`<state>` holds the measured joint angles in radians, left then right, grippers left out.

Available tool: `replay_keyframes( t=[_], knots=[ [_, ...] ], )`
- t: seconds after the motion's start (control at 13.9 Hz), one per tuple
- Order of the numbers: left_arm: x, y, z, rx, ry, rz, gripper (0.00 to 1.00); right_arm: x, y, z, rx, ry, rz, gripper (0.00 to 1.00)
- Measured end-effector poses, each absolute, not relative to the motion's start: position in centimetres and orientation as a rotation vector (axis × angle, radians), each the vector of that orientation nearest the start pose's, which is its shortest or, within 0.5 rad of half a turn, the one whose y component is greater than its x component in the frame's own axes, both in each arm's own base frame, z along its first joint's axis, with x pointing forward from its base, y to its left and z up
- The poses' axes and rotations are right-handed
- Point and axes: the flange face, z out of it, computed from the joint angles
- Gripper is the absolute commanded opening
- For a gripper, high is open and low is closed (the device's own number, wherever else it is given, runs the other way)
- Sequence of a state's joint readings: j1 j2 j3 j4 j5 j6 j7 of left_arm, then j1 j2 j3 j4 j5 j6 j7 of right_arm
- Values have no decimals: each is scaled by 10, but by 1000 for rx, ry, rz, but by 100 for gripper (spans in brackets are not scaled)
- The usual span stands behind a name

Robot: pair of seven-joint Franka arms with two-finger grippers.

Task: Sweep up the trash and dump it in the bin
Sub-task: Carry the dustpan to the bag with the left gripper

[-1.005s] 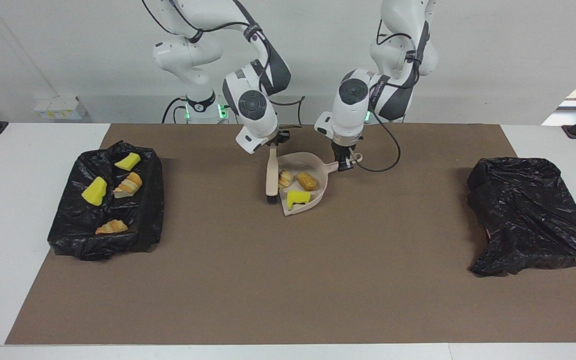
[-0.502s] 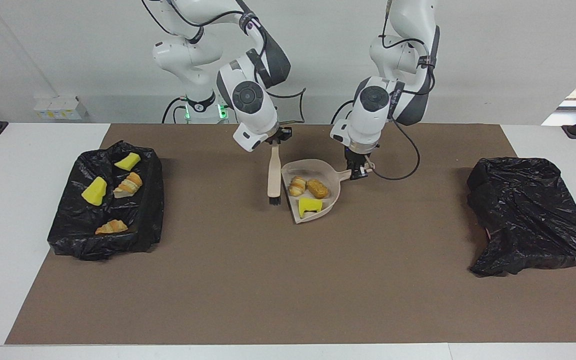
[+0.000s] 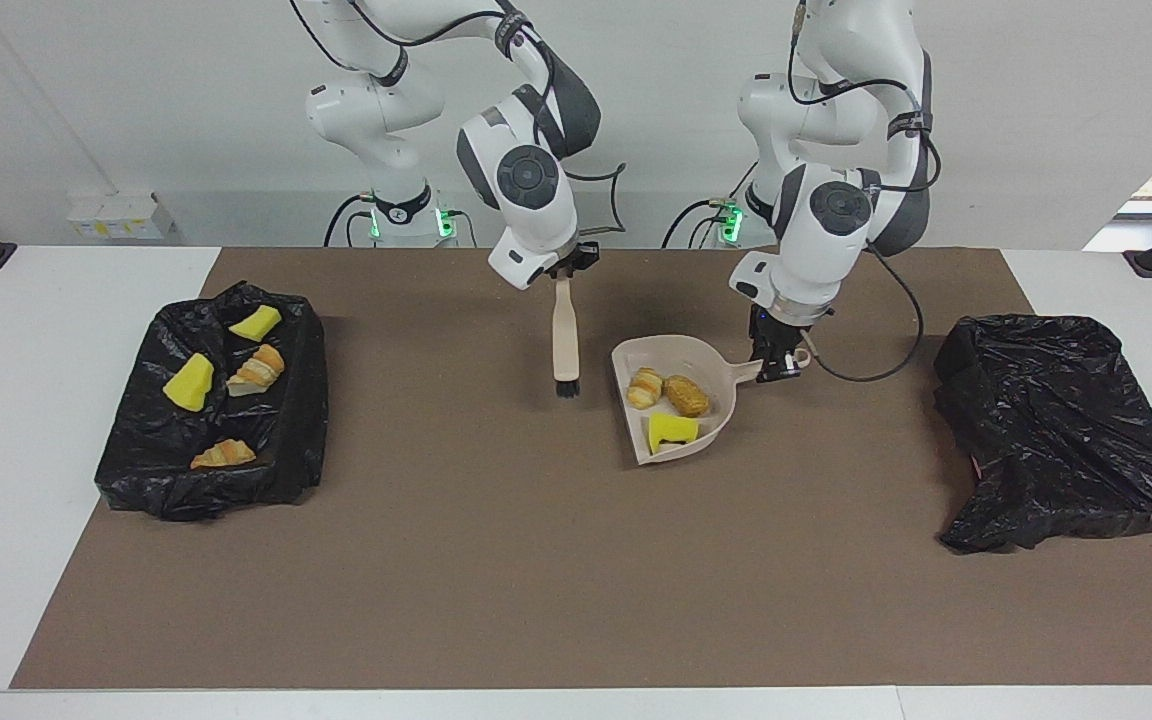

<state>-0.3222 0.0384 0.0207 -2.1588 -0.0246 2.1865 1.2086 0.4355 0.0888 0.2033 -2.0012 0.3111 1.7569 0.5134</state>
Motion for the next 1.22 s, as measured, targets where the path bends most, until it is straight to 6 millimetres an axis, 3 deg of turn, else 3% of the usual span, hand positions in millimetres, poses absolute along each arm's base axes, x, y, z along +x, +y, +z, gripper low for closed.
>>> replay_keyframes(
  t=[0.29,0.5,0.79,0.93,1.22],
  knots=[
    [564,-96,407,-2318,2176,35,0,366,393,376,-3041,103,605,0],
    [589,-46,425,-2342,2164,48,0,337,408,360,-3066,60,616,0],
    [596,42,463,-2399,2119,80,0,308,424,340,-3071,-16,563,0],
    [593,94,482,-2385,2116,92,0,307,424,339,-3072,-28,565,24],
    [569,204,497,-2354,2091,146,0,313,418,337,-3055,9,586,44]
  ],
)
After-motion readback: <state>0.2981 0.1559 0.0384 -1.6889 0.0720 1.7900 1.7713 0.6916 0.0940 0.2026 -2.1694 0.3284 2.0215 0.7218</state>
